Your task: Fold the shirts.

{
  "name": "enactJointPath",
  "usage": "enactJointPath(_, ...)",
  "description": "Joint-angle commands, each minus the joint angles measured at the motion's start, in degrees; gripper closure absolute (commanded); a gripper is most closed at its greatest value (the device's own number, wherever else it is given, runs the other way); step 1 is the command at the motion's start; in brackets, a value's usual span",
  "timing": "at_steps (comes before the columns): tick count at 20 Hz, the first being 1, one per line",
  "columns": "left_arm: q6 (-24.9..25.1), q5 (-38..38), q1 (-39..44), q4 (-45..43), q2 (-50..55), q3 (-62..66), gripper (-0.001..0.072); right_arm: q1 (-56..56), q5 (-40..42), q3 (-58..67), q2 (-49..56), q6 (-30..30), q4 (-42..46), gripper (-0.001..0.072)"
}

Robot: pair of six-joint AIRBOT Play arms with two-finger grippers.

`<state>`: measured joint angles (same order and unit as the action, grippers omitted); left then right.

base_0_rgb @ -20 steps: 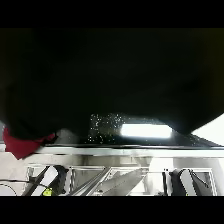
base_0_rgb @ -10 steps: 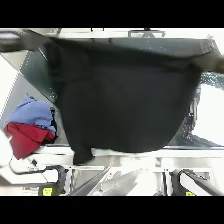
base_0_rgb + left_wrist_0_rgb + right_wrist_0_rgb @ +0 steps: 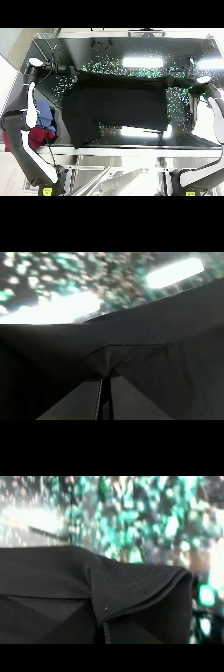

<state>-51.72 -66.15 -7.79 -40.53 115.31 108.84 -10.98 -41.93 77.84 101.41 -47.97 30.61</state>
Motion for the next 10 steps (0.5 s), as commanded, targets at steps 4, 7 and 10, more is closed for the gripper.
enactJointPath(4,-1.2,-0.6,-3.2,-0.5,-0.8,0.0,0.0369,-3.2,-3.9,1.7,1.0,4.4,-8.2,0.0354)
enactJointPath(7,-6.6,-8.8,-9.0,-4.6,-4.7,0.0,0.0369,-9.9,-17.0,1.6,-2.1,-0.7,-4.2,0.0356)
enactJointPath(10,-13.1,-22.9,-14.2,-14.2,-6.5,0.0,0.0369,-15.7,-30.3,-0.2,-4.3,-1.8,-3.2,0.0356)
